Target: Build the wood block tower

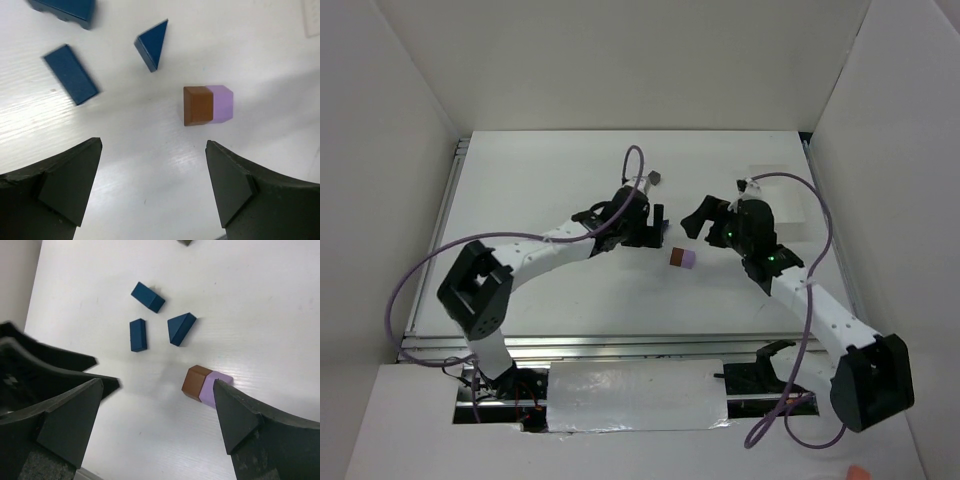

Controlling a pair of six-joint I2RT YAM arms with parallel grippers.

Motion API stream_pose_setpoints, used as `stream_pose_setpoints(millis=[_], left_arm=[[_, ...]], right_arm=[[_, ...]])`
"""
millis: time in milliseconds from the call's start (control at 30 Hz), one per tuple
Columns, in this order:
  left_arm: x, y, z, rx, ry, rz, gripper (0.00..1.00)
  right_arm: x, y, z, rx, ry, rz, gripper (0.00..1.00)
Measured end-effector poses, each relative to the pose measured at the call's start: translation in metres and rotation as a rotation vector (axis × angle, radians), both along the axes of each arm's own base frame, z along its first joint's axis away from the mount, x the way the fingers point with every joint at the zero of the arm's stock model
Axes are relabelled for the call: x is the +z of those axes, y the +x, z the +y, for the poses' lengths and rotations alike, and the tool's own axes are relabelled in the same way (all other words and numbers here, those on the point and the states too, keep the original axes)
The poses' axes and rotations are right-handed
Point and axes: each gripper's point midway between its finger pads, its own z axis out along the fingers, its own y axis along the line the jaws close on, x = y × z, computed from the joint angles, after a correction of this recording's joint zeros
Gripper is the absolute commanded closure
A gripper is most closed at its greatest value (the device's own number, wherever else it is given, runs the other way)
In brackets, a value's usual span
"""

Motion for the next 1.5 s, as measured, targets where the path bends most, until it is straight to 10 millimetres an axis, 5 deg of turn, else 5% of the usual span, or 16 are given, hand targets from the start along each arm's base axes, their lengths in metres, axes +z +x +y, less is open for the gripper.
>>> stream_pose_setpoints(millis=[100,233,367,500,767,1100,1300,1500], left_arm=[[0.038,-0.003,0.026,0.048,-0.043,-0.062,0.01],[0.062,-0.008,0.078,0.158,-0.059,-0.102,0.01],[0.060,-0.013,0.121,0.248,-0.035,-0.088,0.01],[0.044,-0.008,0.136,0.288,0.005,-0.024,0.01],[0.011,0.026,0.108,0.327,0.018,0.106,0.01],[-0.034,0.060,0.061,0.360,0.068,0.193,0.03],[-0.063,0.059,0.058,0.372,0.112,0.253,0.10],[-0.067,0.067,0.055,0.389,0.111,0.256,0.18]], right_arm=[[0.016,-0.009,-0.015,-0.037,-0.033,-0.030,0.00],[0.021,-0.019,-0.030,-0.078,-0.087,-0.026,0.00],[0.010,-0.026,-0.041,-0.102,-0.141,0.019,0.00],[-0.006,-0.031,-0.052,-0.141,-0.193,0.088,0.00],[-0.025,-0.037,-0.082,-0.286,-0.285,0.181,0.00],[-0.019,-0.038,-0.105,-0.379,-0.309,0.164,0.00],[-0.022,-0.037,-0.109,-0.386,-0.310,0.173,0.00],[-0.029,-0.039,-0.112,-0.382,-0.309,0.193,0.00]])
